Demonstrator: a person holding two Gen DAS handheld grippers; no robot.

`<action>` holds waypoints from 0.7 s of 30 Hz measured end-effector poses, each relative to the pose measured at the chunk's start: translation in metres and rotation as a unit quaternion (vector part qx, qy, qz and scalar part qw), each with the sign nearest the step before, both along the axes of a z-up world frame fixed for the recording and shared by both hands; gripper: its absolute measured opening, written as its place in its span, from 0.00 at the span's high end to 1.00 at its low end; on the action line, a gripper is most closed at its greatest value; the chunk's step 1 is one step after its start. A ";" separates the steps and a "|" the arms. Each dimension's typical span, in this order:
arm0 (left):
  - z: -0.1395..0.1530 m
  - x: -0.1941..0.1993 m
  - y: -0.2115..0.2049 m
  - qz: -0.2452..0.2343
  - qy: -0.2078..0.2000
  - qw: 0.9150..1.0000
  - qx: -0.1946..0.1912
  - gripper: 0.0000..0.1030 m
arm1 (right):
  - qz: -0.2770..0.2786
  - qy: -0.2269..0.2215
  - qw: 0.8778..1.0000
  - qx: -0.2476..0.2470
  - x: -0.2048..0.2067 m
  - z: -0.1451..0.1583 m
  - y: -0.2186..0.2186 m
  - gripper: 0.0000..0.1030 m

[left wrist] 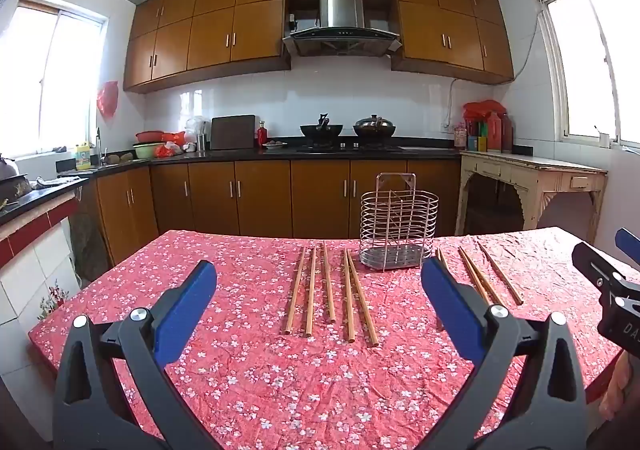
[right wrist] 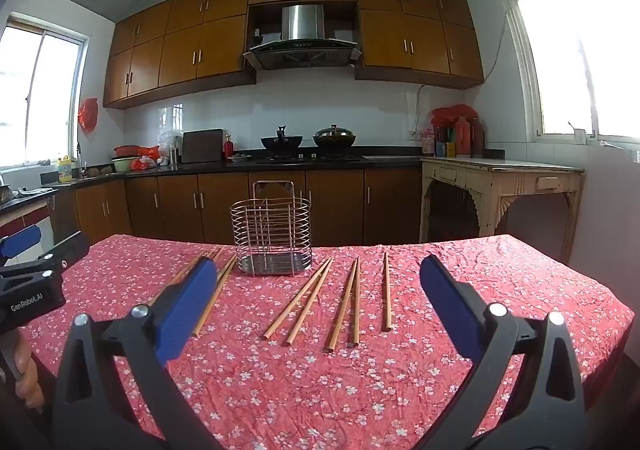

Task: Organize utensils

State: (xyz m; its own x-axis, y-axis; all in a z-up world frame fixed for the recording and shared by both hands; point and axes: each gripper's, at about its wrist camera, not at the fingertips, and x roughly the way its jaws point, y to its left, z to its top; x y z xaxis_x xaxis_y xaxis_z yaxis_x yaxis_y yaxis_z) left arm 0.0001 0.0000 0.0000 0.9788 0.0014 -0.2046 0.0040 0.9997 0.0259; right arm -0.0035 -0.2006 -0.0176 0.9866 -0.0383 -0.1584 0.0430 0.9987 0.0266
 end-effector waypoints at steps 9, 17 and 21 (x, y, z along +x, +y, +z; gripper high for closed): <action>-0.001 0.000 0.007 0.000 0.001 1.000 -0.005 0.02 | 0.001 0.000 1.000 0.002 0.000 -0.001 -0.001 0.04; 0.000 -0.004 0.009 -0.003 -0.001 1.000 -0.004 0.02 | -0.001 0.000 1.000 0.005 0.004 -0.005 -0.003 0.04; 0.003 -0.001 0.006 0.001 0.002 1.000 -0.007 0.02 | -0.001 0.001 1.000 0.005 0.001 -0.003 -0.002 0.04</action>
